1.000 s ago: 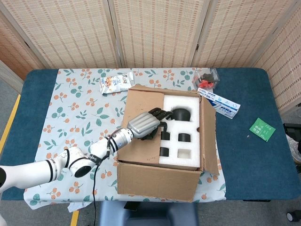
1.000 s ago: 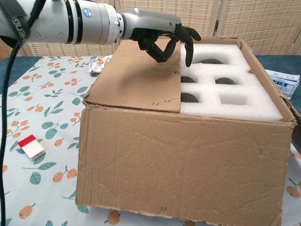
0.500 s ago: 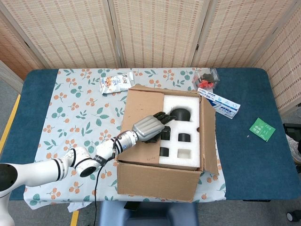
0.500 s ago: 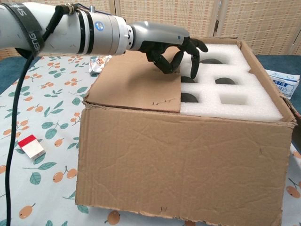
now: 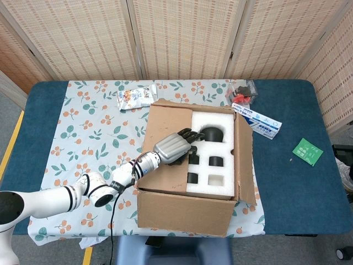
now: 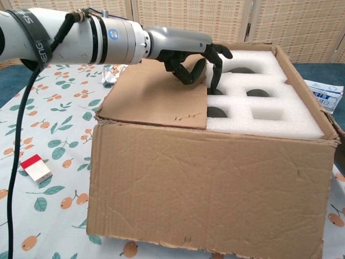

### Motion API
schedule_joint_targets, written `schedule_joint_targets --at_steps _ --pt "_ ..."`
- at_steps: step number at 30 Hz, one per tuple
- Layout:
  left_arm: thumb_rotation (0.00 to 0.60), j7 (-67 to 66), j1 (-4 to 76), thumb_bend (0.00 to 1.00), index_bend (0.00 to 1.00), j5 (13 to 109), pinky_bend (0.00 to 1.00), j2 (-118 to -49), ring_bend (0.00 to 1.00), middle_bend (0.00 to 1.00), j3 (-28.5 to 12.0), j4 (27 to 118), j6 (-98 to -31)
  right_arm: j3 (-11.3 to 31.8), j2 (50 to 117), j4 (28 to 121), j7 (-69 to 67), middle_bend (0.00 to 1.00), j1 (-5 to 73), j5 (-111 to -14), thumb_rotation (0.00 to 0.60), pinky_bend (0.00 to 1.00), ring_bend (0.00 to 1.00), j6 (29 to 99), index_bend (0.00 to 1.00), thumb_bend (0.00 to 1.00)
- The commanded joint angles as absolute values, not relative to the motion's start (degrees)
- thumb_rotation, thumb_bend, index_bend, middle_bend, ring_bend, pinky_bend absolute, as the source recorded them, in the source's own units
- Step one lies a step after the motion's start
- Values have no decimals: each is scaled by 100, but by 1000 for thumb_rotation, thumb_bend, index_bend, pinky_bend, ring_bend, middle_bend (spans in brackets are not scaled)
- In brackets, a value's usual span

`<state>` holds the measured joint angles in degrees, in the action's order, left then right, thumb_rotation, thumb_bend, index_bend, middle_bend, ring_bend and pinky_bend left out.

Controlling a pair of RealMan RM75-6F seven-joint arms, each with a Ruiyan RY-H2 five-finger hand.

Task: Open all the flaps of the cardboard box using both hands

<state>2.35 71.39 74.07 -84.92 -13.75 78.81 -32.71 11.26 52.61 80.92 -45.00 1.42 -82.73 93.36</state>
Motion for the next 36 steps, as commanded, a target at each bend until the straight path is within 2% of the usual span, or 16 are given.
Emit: schedule_joint_targets --at_steps 1,12,36 --pt "600 148 7128 1000 468 7359 0 -8462 0 0 -1330 7913 -3292 1115 5257 8105 -4496 0 148 -8305 313 0 0 9315 399 298" --pt "600 -694 7059 1000 486 7273 0 -8475 0 0 -1117 7817 -3611 1099 5240 8120 -4529 0 133 -8376 315 0 0 9316 399 297" --pt "600 -1653 6834 1000 494 7004 0 -8235 0 0 -1217 8403 -4399 1034 5219 8164 -4505 0 164 -8534 319 0 0 9286 398 298"
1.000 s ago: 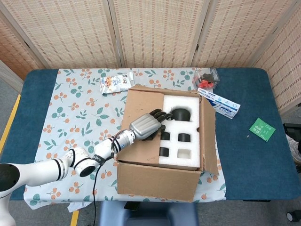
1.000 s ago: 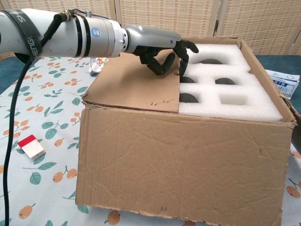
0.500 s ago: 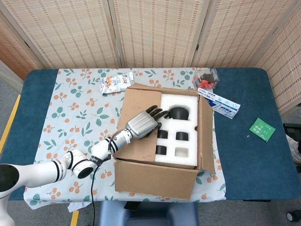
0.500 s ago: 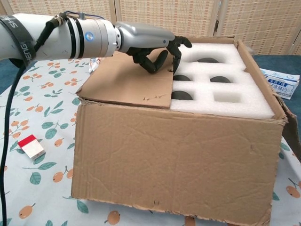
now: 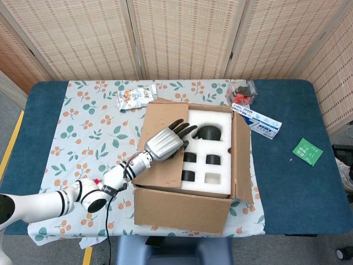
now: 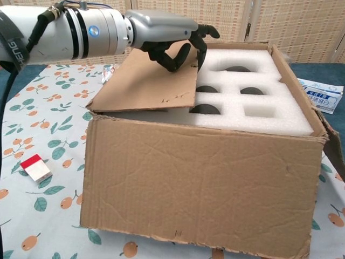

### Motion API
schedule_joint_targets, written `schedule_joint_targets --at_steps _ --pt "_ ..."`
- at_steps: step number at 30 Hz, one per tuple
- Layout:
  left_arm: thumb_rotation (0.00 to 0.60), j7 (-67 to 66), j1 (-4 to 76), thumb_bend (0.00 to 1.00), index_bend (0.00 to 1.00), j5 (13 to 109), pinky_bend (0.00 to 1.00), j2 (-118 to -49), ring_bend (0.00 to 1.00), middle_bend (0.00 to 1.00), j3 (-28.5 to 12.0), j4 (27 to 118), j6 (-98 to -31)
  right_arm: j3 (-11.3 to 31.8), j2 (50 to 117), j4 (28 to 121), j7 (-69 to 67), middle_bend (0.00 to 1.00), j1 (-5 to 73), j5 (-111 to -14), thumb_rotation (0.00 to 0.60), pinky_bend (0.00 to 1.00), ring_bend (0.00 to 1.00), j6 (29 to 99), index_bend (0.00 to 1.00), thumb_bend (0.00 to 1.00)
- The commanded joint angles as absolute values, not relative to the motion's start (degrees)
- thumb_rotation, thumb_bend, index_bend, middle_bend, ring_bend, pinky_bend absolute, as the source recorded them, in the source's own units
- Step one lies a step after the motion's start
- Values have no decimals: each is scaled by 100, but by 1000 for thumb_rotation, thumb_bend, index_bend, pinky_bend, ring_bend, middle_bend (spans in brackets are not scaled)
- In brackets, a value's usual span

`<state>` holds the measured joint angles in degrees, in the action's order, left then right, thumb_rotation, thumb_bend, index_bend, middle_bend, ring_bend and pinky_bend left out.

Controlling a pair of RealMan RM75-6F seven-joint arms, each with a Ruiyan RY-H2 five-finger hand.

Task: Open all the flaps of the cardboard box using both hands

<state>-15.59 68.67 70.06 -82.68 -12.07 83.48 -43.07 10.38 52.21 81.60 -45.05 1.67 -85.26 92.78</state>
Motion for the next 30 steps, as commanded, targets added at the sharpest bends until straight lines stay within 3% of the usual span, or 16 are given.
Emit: schedule_joint_targets --at_steps 1,10,19,30 --pt "600 -1722 6815 1000 494 7002 0 -8215 0 0 -1217 8441 -4457 1031 5218 8166 -4507 0 160 -8541 318 0 0 9296 398 297" --pt "600 -3248 6645 1000 487 6789 0 -8030 0 0 -1163 9021 -5239 1003 5207 8203 -4482 0 160 -8575 317 0 0 9295 397 297" --pt "600 -4908 6395 1000 417 6306 0 -7969 0 0 -1155 9677 -6205 958 5193 8249 -4457 0 143 -8674 320 0 0 9368 395 297" --pt "600 -5702 6255 1000 341 5994 0 -7722 0 0 -1147 10221 -6602 923 5192 8309 -4339 0 182 -8697 322 0 0 9307 368 298"
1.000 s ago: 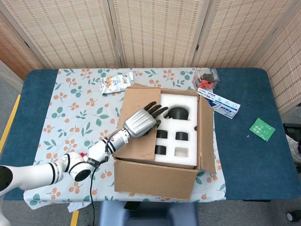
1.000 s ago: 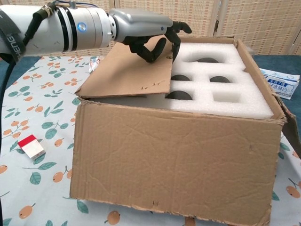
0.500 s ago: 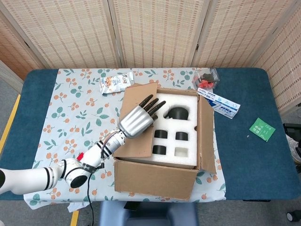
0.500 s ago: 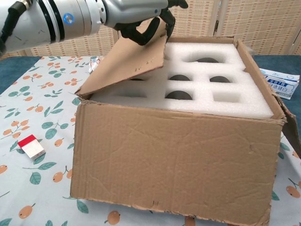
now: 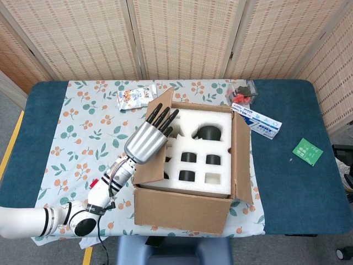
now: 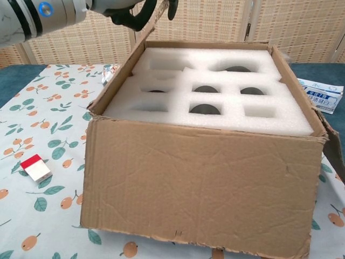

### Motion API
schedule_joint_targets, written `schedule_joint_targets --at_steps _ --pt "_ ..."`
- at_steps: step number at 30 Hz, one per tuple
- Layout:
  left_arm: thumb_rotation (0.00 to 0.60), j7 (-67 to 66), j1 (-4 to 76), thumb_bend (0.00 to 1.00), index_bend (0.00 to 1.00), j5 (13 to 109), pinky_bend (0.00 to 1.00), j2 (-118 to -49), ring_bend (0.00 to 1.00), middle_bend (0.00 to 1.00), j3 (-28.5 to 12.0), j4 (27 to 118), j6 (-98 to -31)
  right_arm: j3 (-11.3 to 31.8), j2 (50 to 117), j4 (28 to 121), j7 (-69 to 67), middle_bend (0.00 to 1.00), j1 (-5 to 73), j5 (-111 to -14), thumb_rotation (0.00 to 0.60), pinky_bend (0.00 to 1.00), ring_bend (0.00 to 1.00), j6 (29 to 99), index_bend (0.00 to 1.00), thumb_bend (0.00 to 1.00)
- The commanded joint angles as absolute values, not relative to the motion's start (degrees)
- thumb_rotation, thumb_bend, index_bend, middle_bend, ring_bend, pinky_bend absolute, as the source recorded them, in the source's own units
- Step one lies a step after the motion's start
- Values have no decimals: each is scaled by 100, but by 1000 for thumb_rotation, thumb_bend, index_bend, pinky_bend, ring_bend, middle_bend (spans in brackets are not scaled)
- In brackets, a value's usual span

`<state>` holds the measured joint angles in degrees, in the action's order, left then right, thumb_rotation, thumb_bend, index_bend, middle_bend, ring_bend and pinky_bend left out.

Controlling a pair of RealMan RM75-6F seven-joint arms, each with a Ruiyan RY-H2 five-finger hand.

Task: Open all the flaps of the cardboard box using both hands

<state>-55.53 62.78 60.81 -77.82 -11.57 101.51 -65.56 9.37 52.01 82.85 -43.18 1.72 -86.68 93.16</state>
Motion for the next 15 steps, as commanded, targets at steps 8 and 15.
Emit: schedule_joint_targets --at_steps 8,15 --pt "600 -6229 6162 1000 327 6002 0 -7604 0 0 -1069 10292 -6924 899 5204 8329 -4252 0 232 -8713 322 0 0 9235 368 298" --pt "600 -6280 5998 1000 330 6083 0 -7425 0 0 -1098 10425 -7188 905 5206 8366 -4172 0 246 -8675 321 0 0 9216 368 297"
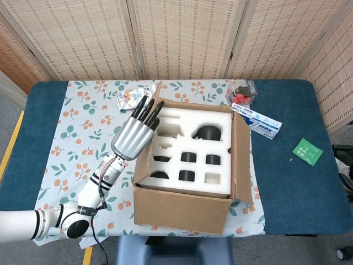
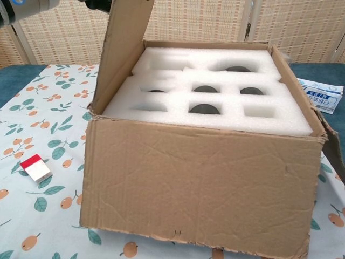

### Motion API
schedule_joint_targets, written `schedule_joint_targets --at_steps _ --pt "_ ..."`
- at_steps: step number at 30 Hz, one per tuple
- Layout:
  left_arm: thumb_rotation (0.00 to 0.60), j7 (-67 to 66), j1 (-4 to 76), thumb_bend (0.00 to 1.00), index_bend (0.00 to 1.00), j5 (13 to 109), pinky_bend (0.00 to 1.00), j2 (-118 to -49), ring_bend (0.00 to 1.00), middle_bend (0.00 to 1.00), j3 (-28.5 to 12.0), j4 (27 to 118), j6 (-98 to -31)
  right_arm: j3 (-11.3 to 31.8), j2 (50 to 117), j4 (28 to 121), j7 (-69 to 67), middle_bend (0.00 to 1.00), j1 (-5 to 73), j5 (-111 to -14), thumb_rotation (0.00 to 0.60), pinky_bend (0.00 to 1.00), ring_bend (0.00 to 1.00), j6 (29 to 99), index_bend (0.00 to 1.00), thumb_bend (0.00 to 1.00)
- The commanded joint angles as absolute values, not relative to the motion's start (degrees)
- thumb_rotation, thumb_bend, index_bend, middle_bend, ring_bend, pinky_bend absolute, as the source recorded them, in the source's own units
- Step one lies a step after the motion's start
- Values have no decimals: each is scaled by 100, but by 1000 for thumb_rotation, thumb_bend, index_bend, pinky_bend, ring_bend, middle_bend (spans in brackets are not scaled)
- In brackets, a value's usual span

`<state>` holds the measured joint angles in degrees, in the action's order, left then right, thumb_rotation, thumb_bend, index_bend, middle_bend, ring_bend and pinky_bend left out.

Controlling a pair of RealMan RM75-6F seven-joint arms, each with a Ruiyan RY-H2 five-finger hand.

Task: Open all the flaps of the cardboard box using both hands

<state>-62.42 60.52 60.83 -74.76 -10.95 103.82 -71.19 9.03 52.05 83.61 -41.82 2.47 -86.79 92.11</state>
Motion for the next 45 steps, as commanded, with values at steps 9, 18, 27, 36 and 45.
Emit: schedule_joint_targets --at_steps 9,18,27,36,45 --pt "600 -6424 5598 1000 335 6065 0 -7228 0 0 -1024 10625 -7694 898 5209 8399 -4116 0 264 -8668 323 0 0 9187 368 298" --pt "600 -6327 5196 1000 332 5809 0 -6889 0 0 -954 10892 -7878 925 5206 8411 -4152 0 219 -8668 321 0 0 9333 368 298" --pt "600 -5677 4654 1000 312 5963 0 -6692 0 0 -859 10932 -8189 971 5227 8397 -4195 0 134 -8609 322 0 0 9495 368 298" --pt "600 -5184 4076 1000 285 6234 0 -6537 0 0 -735 11086 -8582 942 5244 8461 -3990 0 152 -8665 322 0 0 9470 368 297" --pt "600 -3345 2929 649 80 6386 0 -5976 0 0 -303 11600 -8772 947 5395 8852 -2573 0 165 -8463 346 0 0 9401 318 298"
